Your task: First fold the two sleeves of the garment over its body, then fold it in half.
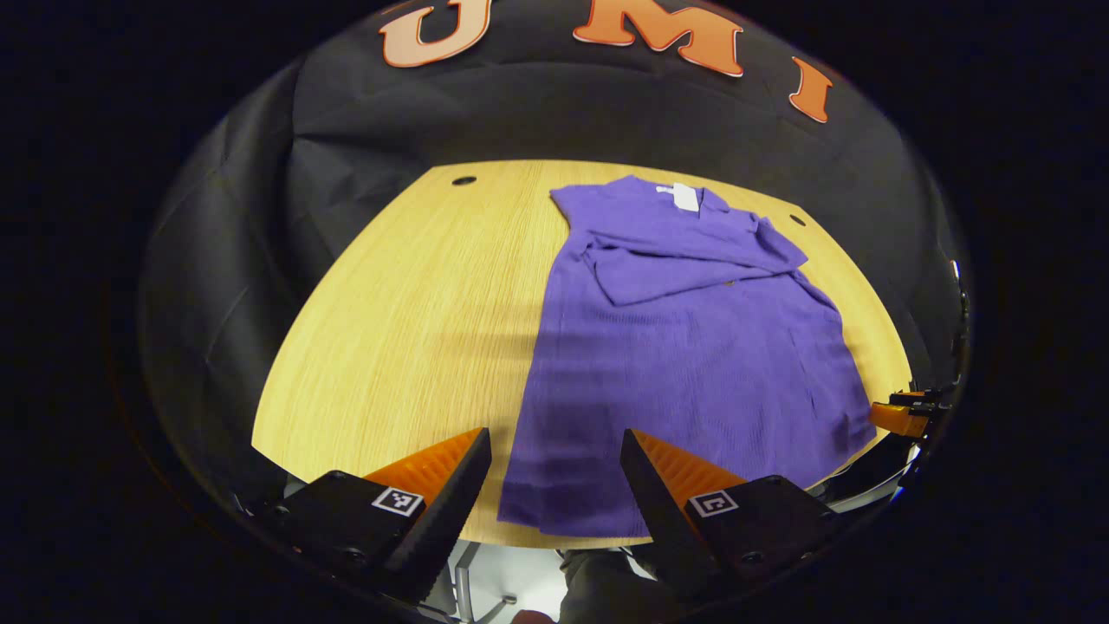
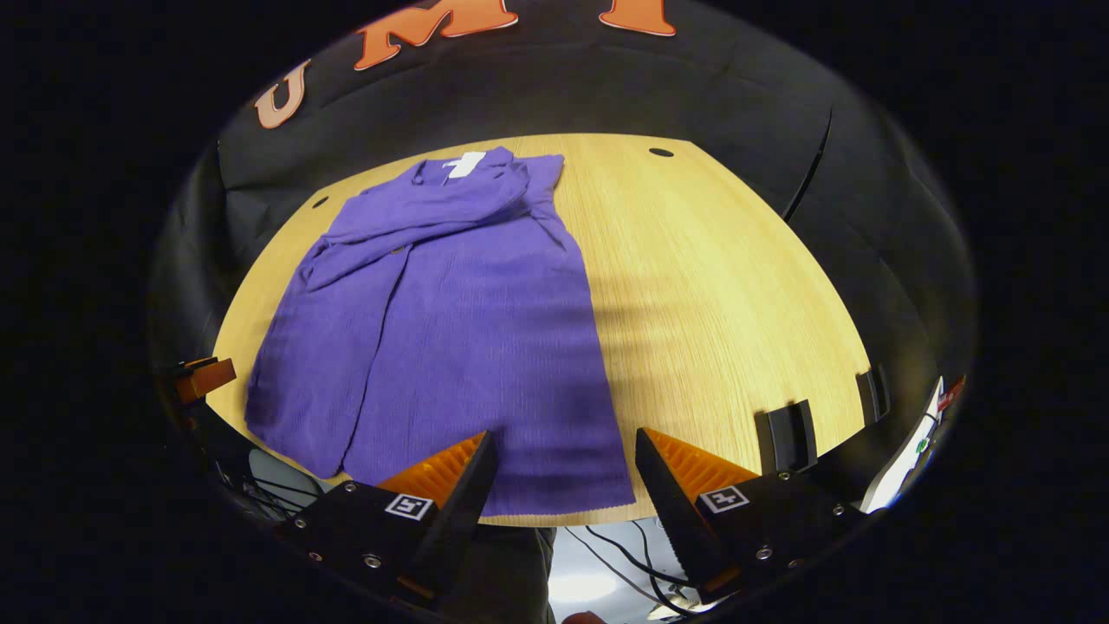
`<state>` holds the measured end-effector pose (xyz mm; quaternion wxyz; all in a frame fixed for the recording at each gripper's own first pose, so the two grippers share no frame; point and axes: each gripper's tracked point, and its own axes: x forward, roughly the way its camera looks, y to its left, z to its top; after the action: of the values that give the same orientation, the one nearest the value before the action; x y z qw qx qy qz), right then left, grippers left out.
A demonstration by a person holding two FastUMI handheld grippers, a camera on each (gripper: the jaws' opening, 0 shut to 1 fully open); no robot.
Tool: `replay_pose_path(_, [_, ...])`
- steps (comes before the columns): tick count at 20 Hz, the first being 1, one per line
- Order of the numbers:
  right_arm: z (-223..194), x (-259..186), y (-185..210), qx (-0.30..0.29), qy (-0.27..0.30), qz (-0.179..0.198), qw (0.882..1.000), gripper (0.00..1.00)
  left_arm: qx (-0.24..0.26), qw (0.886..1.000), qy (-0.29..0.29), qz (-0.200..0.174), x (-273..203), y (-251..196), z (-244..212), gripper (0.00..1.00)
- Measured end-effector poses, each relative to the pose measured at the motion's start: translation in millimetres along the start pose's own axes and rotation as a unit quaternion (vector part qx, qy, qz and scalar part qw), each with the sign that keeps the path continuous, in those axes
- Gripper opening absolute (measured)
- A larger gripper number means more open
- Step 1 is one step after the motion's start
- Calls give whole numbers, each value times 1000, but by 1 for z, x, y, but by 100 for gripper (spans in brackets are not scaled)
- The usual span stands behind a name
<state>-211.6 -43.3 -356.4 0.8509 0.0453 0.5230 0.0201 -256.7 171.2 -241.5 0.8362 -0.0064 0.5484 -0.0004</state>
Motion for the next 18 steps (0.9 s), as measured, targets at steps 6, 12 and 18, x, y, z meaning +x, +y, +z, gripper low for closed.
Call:
replay_pose_path(6, [-32,9,5,5,62,11,998,96,-7,996,91,-8,7,1,-43,97])
replay_pose_path(12, [-38,13,0,-10,82,0,997,96,15,990,137,1,15,4,-58,97])
replay_pose_path(18, [-38,16,-5,-7,91,-1,996,94,27,986,167,2,18,4,-62,97])
